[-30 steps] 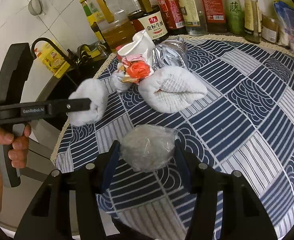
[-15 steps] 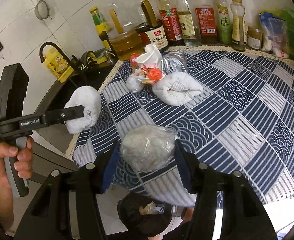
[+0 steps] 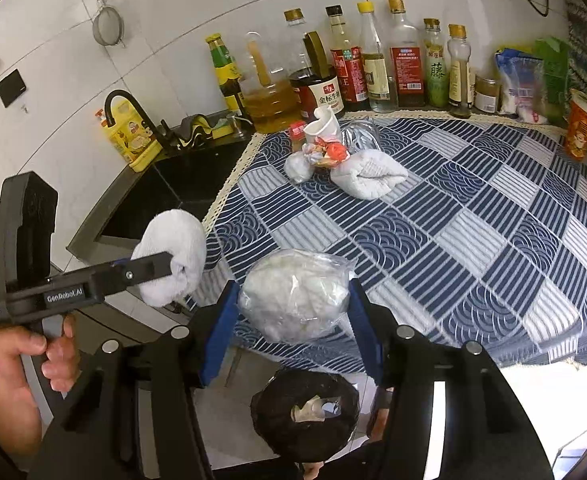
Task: Collect trash
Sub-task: 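Carry the towel and tissue bag down toward the floor bin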
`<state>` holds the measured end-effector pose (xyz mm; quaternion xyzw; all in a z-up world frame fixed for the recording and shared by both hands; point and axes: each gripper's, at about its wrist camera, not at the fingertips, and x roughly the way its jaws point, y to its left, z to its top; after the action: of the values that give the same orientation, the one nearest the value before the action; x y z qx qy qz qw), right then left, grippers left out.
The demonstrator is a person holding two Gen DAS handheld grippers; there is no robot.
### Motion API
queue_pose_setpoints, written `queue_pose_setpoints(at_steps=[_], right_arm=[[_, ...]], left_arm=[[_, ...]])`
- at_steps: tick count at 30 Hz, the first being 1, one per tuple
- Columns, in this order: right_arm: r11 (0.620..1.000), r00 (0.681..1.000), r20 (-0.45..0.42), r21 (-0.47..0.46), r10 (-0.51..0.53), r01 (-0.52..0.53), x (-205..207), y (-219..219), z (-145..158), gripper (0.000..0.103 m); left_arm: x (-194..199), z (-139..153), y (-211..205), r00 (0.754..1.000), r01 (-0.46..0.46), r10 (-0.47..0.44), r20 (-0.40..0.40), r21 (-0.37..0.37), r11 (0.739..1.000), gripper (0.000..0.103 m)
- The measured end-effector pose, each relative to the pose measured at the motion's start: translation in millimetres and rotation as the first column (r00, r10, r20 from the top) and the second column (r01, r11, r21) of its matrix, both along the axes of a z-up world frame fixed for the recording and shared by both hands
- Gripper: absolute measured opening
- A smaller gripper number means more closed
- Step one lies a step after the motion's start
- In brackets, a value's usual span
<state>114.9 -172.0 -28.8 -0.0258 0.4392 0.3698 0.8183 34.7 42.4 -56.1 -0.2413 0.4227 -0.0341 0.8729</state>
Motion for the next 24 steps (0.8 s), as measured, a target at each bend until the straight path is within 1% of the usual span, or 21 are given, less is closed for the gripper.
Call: queue_pose_setpoints(at_steps=[6,12,16,20,24], right_arm=[[1.000,1.000,-0.005,0.009,-0.013,0.013,-34,-4,-2,0.055],[1.000,1.000,-0.019,0.002,-0.014,0.014,-52,-4,-11,0.055],[1.000,0.999,-0.047,-0.022,-0.003,0.002,-61,-3,-28,0.055],[0.999,0.997,-0.082,-0.052,0.012,-0.017,-68,-2,-50,0.055],[0.997,0.989,-0.148,-0.076,0.023,-0.035,-72,2,-77,0.055]], left_arm=[[-34,-8,-7,0.999,0.029,-0.029,-0.018,-0.009,1.000,0.036],[-57,-23,-9,0.998,0.039,-0.039,-0.052,-0.010,0.999,0.036],[-66,-41,-10,0.996,0.031,-0.032,-0.088,-0.008,0.999,0.036],[-74,-62,-15,0.989,0.045,-0.047,-0.137,-0.012,0.999,0.036],[-78,-84,-20,0.979,0.053,-0.060,-0.195,-0.040,0.998,0.036]])
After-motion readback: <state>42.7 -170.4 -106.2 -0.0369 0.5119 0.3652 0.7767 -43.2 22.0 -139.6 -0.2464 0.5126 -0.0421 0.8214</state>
